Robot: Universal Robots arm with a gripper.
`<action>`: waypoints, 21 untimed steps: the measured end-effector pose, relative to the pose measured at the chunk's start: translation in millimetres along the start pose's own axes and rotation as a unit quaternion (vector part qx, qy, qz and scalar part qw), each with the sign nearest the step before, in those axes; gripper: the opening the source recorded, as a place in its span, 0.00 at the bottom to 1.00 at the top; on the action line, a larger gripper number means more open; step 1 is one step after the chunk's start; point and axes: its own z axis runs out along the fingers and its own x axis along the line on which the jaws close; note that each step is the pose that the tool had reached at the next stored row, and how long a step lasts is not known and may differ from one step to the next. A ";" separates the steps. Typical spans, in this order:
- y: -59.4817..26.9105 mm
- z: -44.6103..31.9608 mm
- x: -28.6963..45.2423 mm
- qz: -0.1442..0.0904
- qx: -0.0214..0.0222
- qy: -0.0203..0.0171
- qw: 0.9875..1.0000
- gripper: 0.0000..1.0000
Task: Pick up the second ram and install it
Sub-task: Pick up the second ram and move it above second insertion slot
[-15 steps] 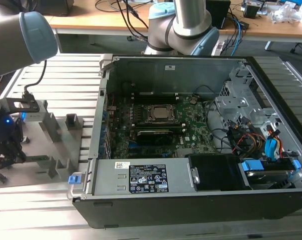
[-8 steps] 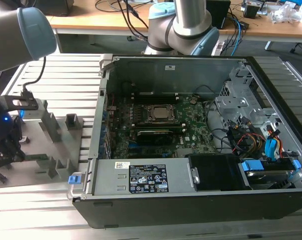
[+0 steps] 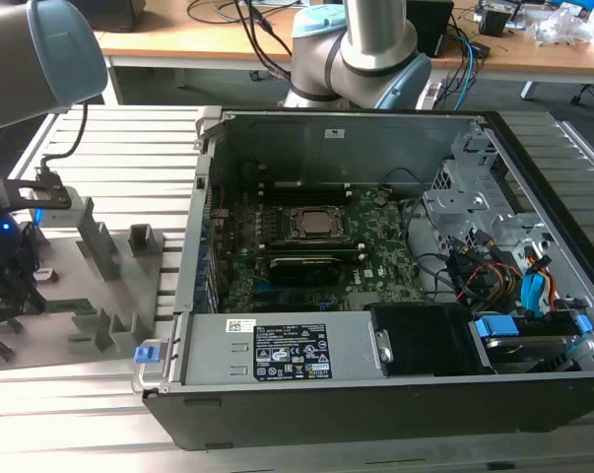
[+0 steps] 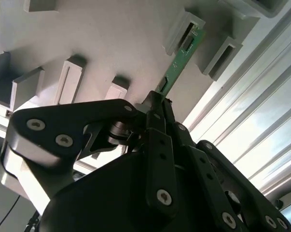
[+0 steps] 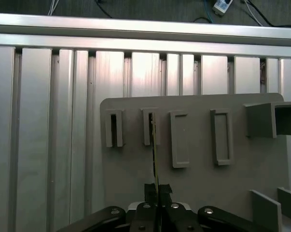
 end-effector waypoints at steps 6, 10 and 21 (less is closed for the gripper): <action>0.5 -11.8 -0.5 0.000 0.000 0.000 1.000 0.14; 0.9 -19.8 -0.9 0.000 0.000 0.000 1.000 0.14; 1.7 -37.4 -1.7 0.000 0.000 0.000 1.000 0.14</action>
